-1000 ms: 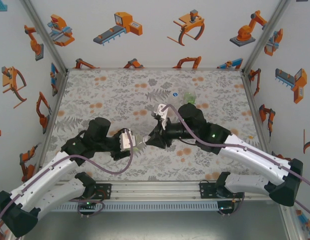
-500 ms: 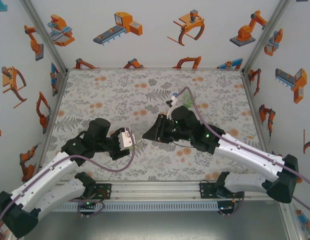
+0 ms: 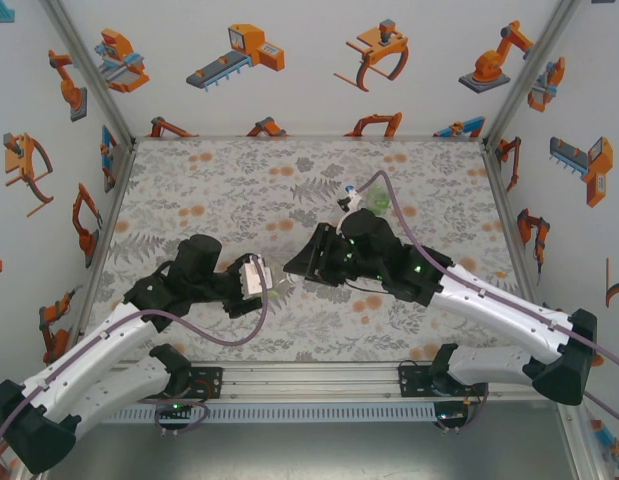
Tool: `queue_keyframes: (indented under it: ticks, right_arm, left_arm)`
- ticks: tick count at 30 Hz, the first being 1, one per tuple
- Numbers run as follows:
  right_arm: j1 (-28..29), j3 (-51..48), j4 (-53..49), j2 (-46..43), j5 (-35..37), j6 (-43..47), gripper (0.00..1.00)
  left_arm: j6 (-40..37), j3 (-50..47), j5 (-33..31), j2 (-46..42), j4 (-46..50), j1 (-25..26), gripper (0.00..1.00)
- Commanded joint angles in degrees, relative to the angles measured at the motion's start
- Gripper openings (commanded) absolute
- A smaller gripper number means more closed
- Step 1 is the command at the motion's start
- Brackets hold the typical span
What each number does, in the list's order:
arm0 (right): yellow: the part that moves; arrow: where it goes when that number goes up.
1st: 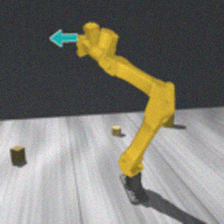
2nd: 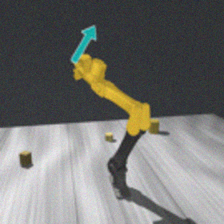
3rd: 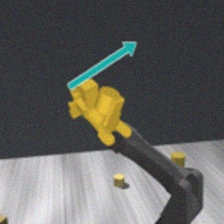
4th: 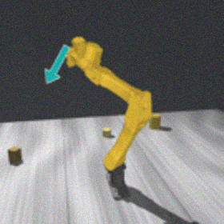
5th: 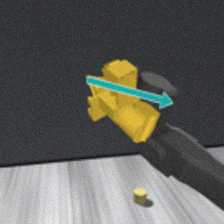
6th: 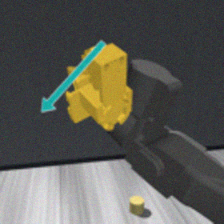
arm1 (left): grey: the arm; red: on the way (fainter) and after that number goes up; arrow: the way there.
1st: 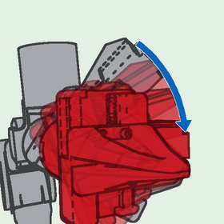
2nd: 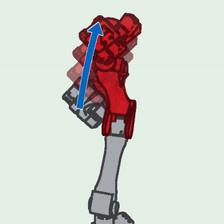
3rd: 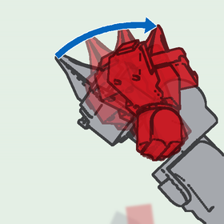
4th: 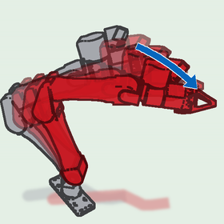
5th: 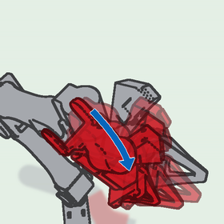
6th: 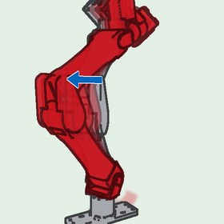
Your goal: Screw on the bottle caps
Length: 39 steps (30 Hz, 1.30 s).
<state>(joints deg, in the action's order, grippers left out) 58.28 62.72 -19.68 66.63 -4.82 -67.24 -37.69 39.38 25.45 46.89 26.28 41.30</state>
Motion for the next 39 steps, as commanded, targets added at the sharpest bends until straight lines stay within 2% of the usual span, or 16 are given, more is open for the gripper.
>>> queue_keyframes:
  ticks: [1,8,12,18,24,30,39]
  right_arm:
    - [0.3,2.7,-1.2,0.1,1.8,6.3,0.5]
    - [0.3,4.5,-1.2,0.1,0.8,13.2,0.6]
    - [0.3,5.8,-1.8,-1.5,2.6,21.1,0.64]
    - [0.3,6.7,-2.2,-4.7,-0.3,45.1,0.63]
    - [0.3,7.4,-4.9,-6.6,-13.8,71.7,0.63]
    - [0.3,7.0,-8.9,-7.0,-22.3,91.0,0.62]
    - [0.3,6.7,-7.2,-4.3,-25.2,94.7,0.57]
  left_arm:
    - [-0.5,1.6,4.0,-0.3,-3.0,0.3,0.0]
    - [-0.5,1.6,4.2,-0.1,-2.8,0.3,0.0]
    - [-0.6,1.6,4.3,-0.1,-2.7,0.3,0.0]
    - [-1.5,1.6,6.6,-0.3,-2.1,0.3,0.0]
    - [-1.9,1.5,9.0,-0.5,-1.8,0.3,0.0]
    - [-2.1,1.6,9.6,-0.5,-1.5,0.3,0.0]
    - [-2.7,1.6,11.8,-0.5,-1.3,0.3,0.0]
